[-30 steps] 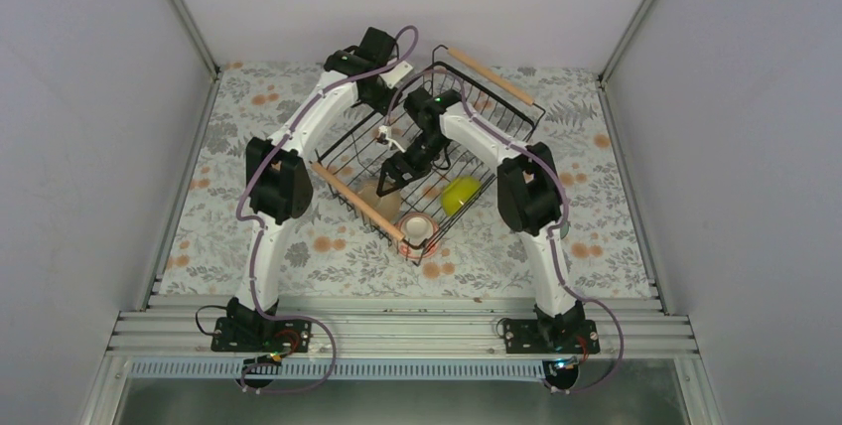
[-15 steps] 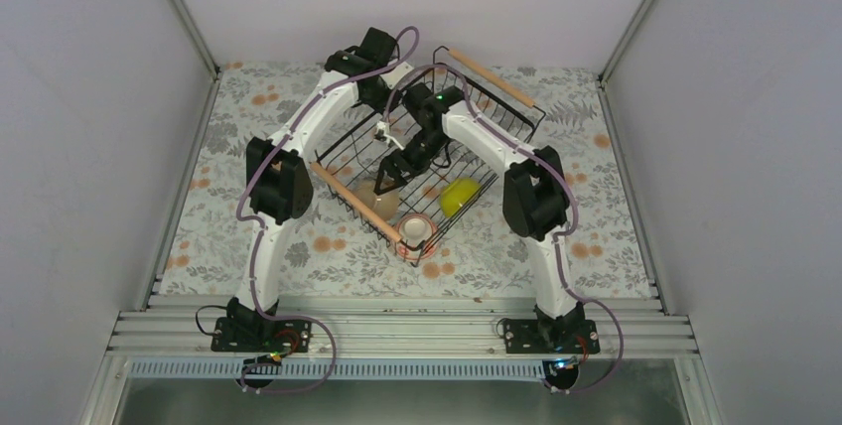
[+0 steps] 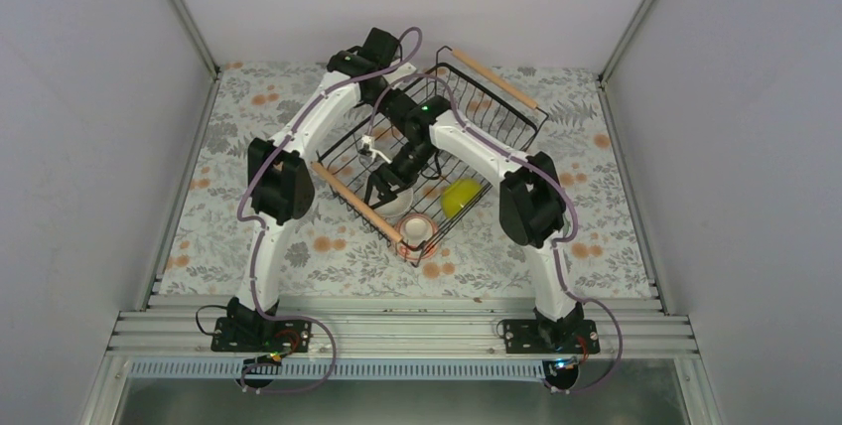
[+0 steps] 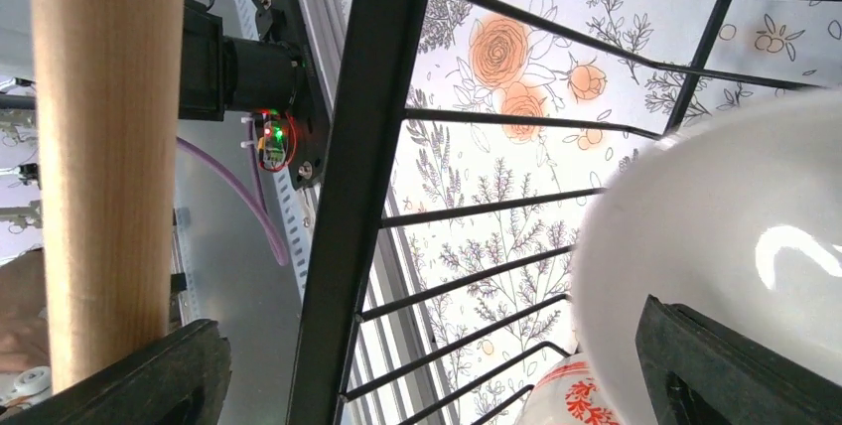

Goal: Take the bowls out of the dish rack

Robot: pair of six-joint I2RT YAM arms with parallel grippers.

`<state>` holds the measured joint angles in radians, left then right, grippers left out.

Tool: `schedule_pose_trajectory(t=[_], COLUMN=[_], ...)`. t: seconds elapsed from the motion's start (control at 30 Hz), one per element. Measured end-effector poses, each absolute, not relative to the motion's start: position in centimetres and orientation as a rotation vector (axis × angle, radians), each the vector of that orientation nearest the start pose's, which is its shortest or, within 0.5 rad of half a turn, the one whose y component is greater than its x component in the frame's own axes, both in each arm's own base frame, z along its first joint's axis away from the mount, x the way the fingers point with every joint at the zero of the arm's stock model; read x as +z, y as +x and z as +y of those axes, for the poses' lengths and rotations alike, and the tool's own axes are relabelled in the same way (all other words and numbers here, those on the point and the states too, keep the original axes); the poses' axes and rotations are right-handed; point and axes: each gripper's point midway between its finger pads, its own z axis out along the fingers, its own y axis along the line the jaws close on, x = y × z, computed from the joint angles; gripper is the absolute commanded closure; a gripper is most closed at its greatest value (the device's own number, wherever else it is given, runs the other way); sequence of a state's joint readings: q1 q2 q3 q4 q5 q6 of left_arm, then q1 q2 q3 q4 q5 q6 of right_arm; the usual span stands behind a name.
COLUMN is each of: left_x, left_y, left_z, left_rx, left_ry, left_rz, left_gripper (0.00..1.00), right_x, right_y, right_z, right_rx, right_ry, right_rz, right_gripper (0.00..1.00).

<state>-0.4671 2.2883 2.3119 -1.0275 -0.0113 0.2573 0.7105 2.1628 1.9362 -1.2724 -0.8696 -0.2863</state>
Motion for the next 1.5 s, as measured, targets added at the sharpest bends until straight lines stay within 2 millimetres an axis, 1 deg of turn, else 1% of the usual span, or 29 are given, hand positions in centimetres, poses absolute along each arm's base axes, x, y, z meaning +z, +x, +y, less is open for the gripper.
schedule_pose_trajectory(t=[0.1, 0.2, 0.37, 0.47, 0.53, 0.57, 0.63, 0.77, 0.9, 1.0, 1.13, 1.23, 1.27, 1.37, 1.5], left_x=[17.1, 17.1, 17.1, 17.1, 17.1, 17.1, 17.1, 17.1, 17.0, 16.9, 16.9, 16.9, 16.9, 16.9, 17.0], left_y=[50.9, 50.9, 50.9, 50.8, 50.9, 50.9, 50.9, 50.9, 50.9, 51.0, 51.1, 51.1, 51.1, 51.1, 51.2], left_z=[-25.6, -25.8, -25.8, -25.8, -25.8, -25.8, -25.8, -25.8, -25.8, -25.9, -26.0, -26.0, -26.0, -26.0, -26.0], left_rx=[-0.065, -0.064, -0.063, -0.063, -0.062, -0.062, -0.062, -0.062, -0.062, -0.062, -0.063, -0.063, -0.063, -0.063, -0.064], left_ry=[0.912, 0.914, 0.915, 0.915, 0.915, 0.915, 0.915, 0.915, 0.915, 0.914, 0.912, 0.911, 0.912, 0.912, 0.912], left_rz=[2.408, 2.404, 2.404, 2.404, 2.404, 2.404, 2.404, 2.404, 2.403, 2.400, 2.392, 2.389, 2.389, 2.387, 2.385], left_gripper=[0.98, 0.97, 0.98, 0.98, 0.98, 0.98, 0.98, 0.98, 0.98, 0.98, 0.97, 0.98, 0.98, 0.98, 0.98], right_x=[14.9, 14.4, 13.4, 12.9, 12.5, 12.2, 11.8, 11.4, 11.1, 10.3, 9.3, 9.1, 9.1, 9.1, 9.0], right_y=[24.3, 25.0, 28.3, 30.5, 32.1, 32.9, 34.3, 36.0, 37.0, 37.4, 37.2, 37.1, 37.1, 37.0, 36.9], right_z=[38.0, 37.7, 36.4, 35.2, 34.1, 33.5, 32.4, 30.9, 30.1, 30.2, 30.3, 30.4, 30.4, 30.5, 30.7], right_rx=[1.335, 1.238, 0.946, 0.781, 0.638, 0.566, 0.457, 0.335, 0.287, 0.284, 0.309, 0.317, 0.318, 0.331, 0.345], right_ry=[-1.461, -1.473, -1.465, -1.438, -1.412, -1.400, -1.370, -1.328, -1.299, -1.299, -1.308, -1.311, -1.311, -1.311, -1.311], right_rz=[2.583, 2.595, 2.591, 2.590, 2.592, 2.592, 2.598, 2.602, 2.611, 2.624, 2.647, 2.652, 2.651, 2.653, 2.657], right_gripper=[0.00, 0.00, 0.00, 0.00, 0.01, 0.03, 0.10, 0.27, 0.38, 0.46, 0.46, 0.48, 0.51, 0.64, 0.74])
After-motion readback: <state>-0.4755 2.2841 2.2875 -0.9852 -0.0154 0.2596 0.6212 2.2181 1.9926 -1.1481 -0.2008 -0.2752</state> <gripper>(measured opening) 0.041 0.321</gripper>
